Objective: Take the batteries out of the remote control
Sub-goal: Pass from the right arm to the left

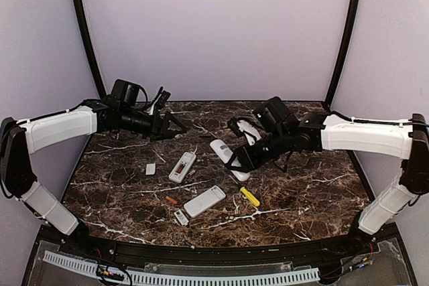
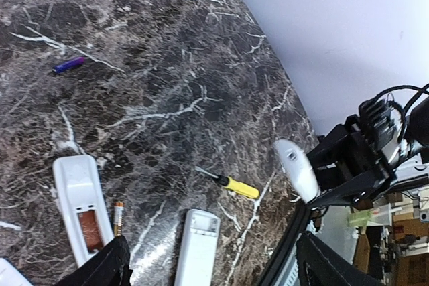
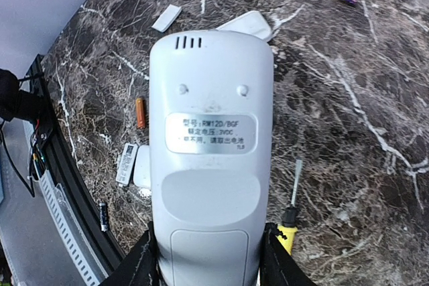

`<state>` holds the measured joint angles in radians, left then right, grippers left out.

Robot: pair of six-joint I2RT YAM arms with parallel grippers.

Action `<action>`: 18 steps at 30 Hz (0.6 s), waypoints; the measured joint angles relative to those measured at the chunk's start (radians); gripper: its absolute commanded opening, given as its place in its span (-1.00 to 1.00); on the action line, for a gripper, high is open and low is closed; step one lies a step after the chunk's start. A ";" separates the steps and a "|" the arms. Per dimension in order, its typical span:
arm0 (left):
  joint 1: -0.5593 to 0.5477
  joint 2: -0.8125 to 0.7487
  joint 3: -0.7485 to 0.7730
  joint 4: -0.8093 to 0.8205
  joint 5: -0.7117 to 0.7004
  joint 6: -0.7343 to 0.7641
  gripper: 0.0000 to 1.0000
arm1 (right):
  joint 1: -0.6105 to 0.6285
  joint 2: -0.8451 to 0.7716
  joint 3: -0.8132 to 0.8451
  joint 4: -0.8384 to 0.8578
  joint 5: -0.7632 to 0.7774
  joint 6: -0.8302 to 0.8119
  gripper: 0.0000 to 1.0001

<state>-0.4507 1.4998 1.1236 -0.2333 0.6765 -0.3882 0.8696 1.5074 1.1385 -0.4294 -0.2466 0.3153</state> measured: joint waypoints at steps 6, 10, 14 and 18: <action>-0.072 0.042 -0.019 0.078 0.123 -0.073 0.61 | 0.123 0.093 0.083 -0.021 0.070 -0.028 -0.86; -0.100 0.089 -0.037 0.116 0.204 -0.122 0.47 | 0.165 0.109 0.126 -0.037 0.114 -0.055 -0.86; -0.101 0.114 -0.051 0.144 0.264 -0.164 0.32 | 0.183 0.111 0.154 -0.047 0.159 -0.080 -0.87; -0.107 0.127 -0.052 0.172 0.313 -0.193 0.20 | 0.196 0.119 0.180 -0.075 0.196 -0.109 -0.87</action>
<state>-0.5579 1.6272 1.0714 -0.0612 0.9894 -0.5812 1.0660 1.6264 1.3182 -0.5045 -0.0509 0.2066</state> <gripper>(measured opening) 0.651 0.438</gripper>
